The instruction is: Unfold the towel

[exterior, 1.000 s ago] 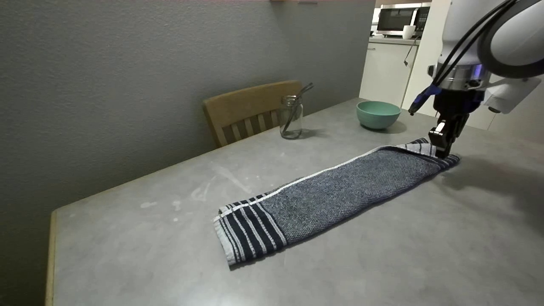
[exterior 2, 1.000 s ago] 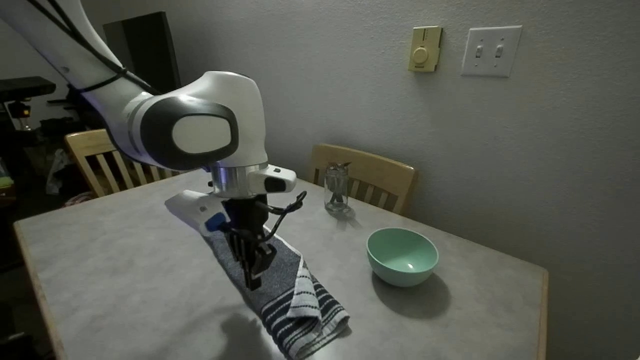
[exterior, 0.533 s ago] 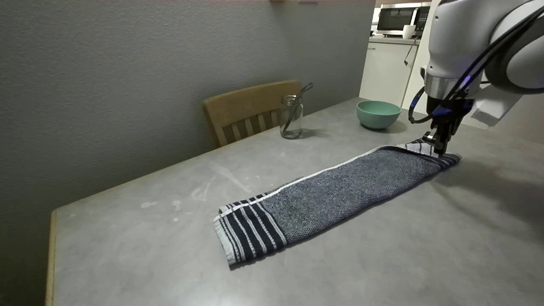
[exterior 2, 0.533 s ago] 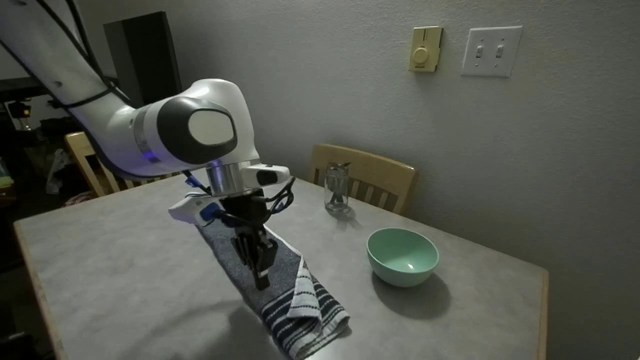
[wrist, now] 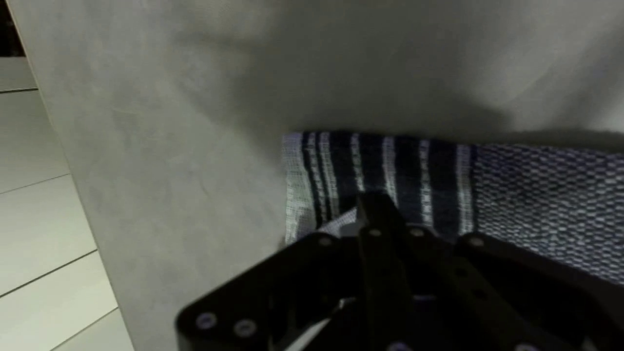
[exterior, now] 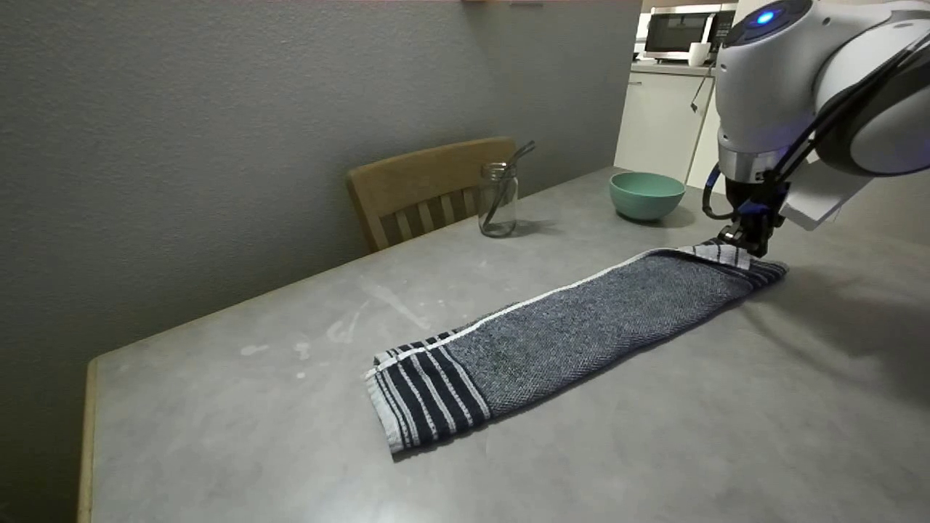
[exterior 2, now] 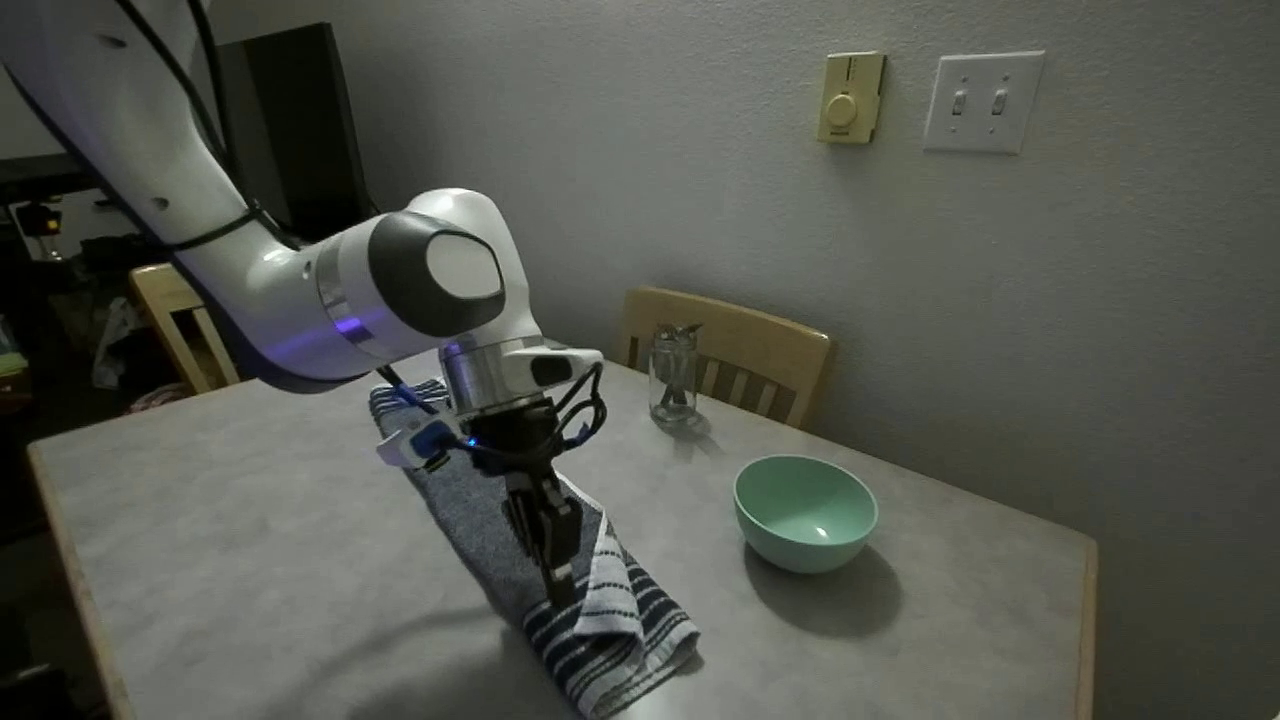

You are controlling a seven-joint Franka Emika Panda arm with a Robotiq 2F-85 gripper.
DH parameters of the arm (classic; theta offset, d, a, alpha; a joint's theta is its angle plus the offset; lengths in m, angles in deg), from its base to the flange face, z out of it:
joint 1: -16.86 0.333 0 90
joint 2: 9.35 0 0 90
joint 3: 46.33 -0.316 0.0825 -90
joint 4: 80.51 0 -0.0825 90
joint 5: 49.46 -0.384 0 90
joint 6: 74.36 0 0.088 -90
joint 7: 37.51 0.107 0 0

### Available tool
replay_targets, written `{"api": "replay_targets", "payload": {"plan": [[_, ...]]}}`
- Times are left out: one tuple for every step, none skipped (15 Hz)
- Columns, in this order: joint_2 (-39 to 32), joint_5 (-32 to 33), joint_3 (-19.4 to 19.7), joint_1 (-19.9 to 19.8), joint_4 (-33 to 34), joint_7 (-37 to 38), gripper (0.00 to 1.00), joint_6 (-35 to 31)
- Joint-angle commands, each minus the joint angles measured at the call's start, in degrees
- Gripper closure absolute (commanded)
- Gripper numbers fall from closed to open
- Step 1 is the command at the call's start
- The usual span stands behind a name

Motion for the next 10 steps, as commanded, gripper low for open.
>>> {"api": "replay_targets", "payload": {"plan": [[-3.0,0.3,0.2,-1.3,2.2,0.5,1.00,2.0],[-3.3,0.6,0.6,-1.3,2.5,0.9,0.74,2.9],[-4.1,1.2,1.2,-1.1,3.1,1.7,0.72,3.6],[-4.5,1.5,1.6,-0.9,3.3,2.2,0.67,4.4],[-5.1,2.3,2.2,-0.5,3.8,3.1,0.60,5.2],[-5.8,3.1,2.5,-0.3,4.3,3.8,0.53,5.8],[-6.1,4.0,2.6,-0.1,4.6,4.6,0.45,6.9],[-6.9,5.1,2.6,-0.2,5.2,5.6,0.36,7.2],[-7.3,5.8,2.4,-0.3,5.7,6.7,0.30,7.8],[-7.6,6.0,2.0,-0.5,6.1,7.9,0.22,8.3]]}}
